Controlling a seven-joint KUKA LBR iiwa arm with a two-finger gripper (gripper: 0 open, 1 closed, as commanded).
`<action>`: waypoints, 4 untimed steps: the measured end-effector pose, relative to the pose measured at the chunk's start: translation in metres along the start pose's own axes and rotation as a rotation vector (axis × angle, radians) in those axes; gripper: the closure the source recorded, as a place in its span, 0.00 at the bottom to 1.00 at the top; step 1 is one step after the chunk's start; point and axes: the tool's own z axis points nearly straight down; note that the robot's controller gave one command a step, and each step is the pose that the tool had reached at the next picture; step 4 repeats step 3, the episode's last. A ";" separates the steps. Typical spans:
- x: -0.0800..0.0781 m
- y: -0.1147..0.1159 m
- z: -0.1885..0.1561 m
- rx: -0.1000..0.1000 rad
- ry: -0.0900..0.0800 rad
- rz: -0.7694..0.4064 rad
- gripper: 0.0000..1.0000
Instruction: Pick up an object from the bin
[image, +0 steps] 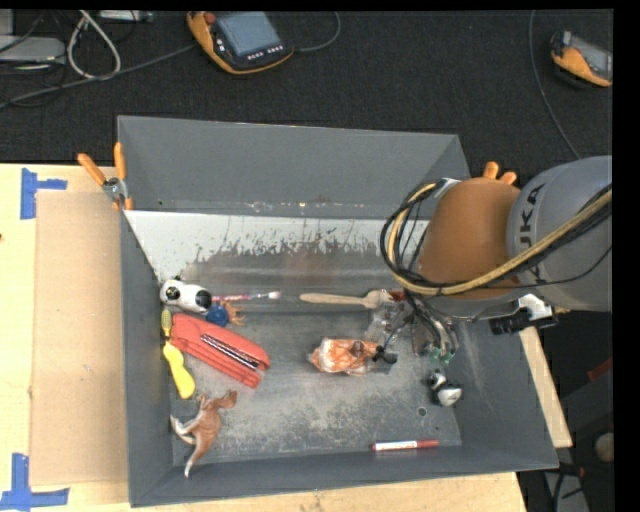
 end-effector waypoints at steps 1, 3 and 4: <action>0.000 -0.023 0.018 -0.001 -0.001 -0.215 1.00; -0.009 -0.014 -0.108 0.000 0.011 -0.382 1.00; -0.009 -0.014 -0.108 0.000 0.011 -0.382 1.00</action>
Offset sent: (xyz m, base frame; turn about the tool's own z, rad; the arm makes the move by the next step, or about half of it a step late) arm -0.0156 0.0129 0.2295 -0.0875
